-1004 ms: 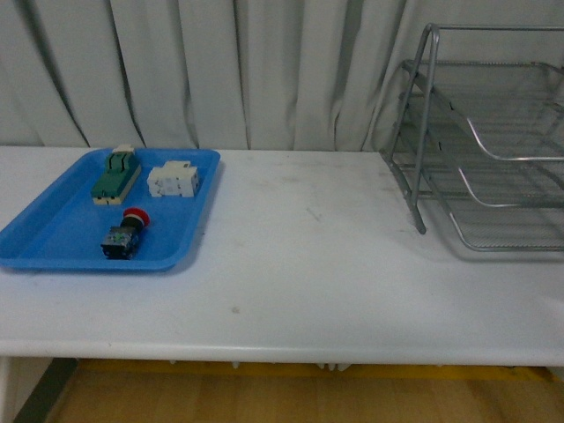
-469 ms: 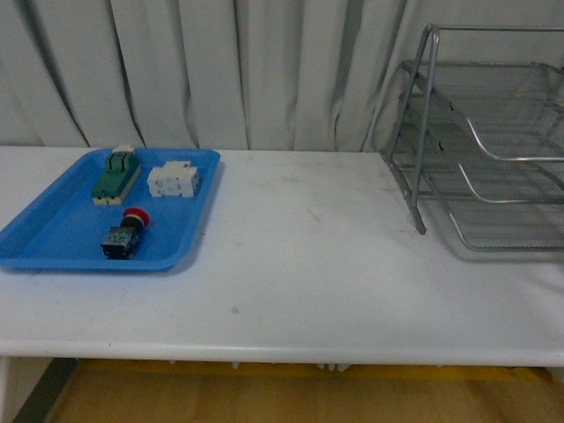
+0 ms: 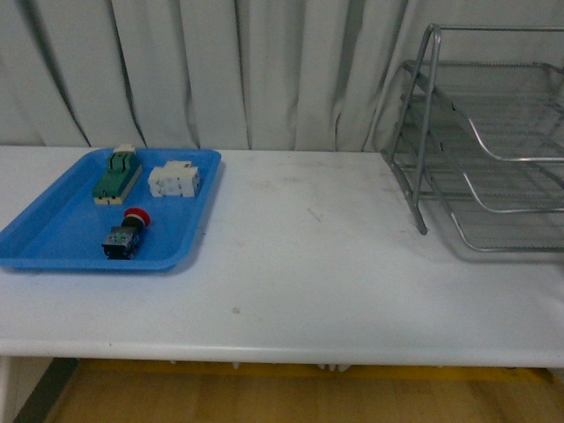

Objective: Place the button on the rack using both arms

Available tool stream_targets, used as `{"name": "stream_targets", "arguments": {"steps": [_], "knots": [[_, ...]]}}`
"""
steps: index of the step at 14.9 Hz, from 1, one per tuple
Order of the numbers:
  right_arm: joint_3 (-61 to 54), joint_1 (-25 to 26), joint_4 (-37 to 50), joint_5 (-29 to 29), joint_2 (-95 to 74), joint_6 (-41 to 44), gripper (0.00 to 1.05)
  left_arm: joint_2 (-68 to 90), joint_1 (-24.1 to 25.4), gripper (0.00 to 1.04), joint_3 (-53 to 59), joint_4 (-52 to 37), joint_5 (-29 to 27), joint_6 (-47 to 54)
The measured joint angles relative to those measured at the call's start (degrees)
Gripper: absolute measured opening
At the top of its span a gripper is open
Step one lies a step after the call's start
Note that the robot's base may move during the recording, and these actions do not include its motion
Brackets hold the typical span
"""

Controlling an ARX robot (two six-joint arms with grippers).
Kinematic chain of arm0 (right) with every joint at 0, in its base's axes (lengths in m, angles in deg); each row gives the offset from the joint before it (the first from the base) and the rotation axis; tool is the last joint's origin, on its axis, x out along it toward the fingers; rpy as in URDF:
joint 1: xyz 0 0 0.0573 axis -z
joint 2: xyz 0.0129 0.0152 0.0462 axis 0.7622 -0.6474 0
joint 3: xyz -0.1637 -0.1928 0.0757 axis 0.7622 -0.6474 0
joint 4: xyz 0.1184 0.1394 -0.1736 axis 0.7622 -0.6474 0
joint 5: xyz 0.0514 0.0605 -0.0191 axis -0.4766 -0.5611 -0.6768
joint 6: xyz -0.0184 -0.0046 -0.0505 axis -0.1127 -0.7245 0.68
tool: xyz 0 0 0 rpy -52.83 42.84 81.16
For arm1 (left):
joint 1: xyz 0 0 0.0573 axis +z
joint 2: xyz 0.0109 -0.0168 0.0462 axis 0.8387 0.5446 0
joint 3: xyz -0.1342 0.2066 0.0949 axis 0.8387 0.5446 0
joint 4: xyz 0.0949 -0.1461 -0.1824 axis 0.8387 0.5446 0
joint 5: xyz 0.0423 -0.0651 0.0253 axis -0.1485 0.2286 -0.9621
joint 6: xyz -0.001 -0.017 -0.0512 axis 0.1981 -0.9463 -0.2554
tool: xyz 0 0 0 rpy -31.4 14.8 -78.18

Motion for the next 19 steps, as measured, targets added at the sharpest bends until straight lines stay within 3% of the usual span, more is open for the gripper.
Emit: {"name": "stream_targets", "arguments": {"steps": [11, 12, 17, 19], "knots": [[-18.0, 5.2, 2.5, -0.1, 6.8, 1.3, 0.04, 0.0, 0.0, 0.98, 0.0, 0.0, 0.0, 0.0], [-18.1, 5.2, 2.4, 0.3, 6.9, 2.1, 0.11, 0.0, 0.0, 0.98, 0.0, 0.0, 0.0, 0.0], [-18.9, 11.2, 1.1, 3.6, 8.3, 3.2, 0.72, 0.0, 0.0, 0.98, 0.0, 0.0, 0.0, 0.0], [-20.0, 11.2, 1.2, 3.4, 10.6, 2.0, 0.96, 0.0, 0.0, 0.98, 0.0, 0.0, 0.0, 0.0]]}}
